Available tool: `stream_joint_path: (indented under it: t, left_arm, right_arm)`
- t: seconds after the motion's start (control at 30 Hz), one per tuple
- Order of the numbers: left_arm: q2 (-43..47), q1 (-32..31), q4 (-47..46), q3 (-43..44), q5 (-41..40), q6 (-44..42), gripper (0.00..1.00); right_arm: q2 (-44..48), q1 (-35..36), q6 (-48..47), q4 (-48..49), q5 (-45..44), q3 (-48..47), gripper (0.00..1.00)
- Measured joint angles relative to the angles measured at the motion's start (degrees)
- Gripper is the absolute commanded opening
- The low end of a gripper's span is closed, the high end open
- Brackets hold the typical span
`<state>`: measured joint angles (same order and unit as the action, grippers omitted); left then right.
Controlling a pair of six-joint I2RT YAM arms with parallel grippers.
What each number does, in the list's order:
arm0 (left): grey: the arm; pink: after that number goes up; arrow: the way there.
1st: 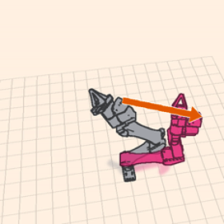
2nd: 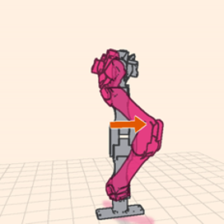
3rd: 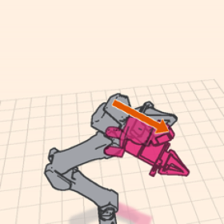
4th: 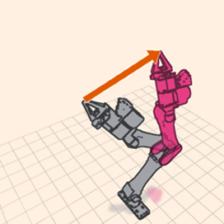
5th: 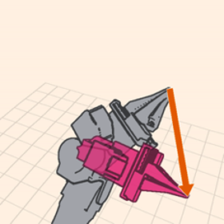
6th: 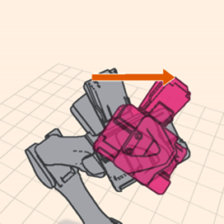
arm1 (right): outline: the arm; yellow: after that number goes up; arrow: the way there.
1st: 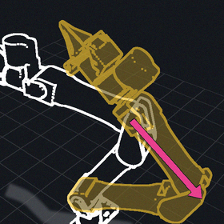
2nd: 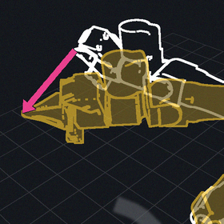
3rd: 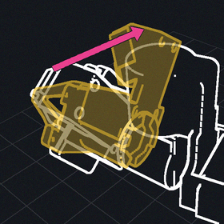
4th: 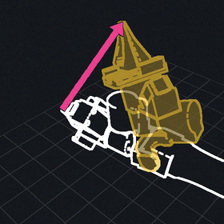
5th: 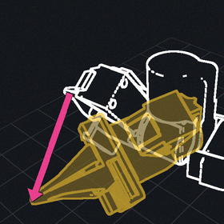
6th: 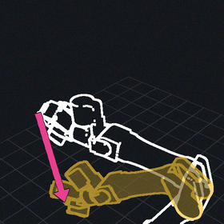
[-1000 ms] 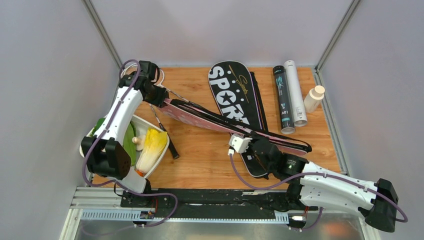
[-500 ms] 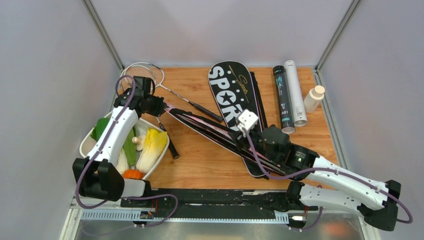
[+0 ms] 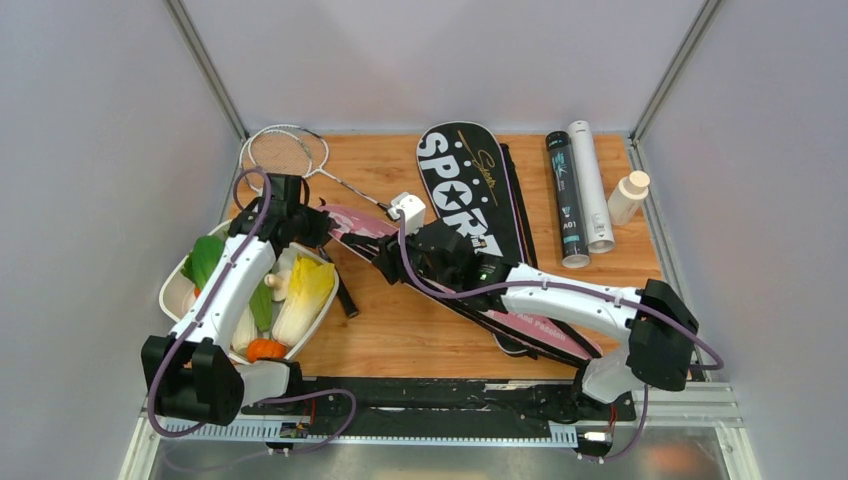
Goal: Pack up the badminton gear
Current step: Zip the racket bag at the center of the board.
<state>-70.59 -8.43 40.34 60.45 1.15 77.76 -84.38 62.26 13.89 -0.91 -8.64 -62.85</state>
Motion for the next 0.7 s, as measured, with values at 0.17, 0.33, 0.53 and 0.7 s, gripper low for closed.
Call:
stream_joint_path:
  t: [0.17, 0.33, 0.53, 0.7]
  left_arm:
    - [0.44, 0.0, -0.09, -1.95, 0.11, -0.83, 0.26]
    - [1.29, 0.0, -0.81, -3.06, 0.63, -1.4, 0.25]
    - [1.97, 0.0, -0.81, -3.65, 0.76, -1.62, 0.25]
    - [3.13, -0.02, -0.74, -4.04, 0.74, -1.6, 0.23]
  right_arm:
    - [-3.63, 0.33, -0.52, 4.13, 0.09, -3.23, 0.46]
    - [-6.47, 0.35, -4.94, 6.29, -0.52, -5.46, 0.42]
    - [-9.4, 0.35, -11.23, 6.08, 0.59, -5.53, 0.4]
    - [-10.58, 0.42, -15.56, 5.79, -0.9, -5.46, 0.0]
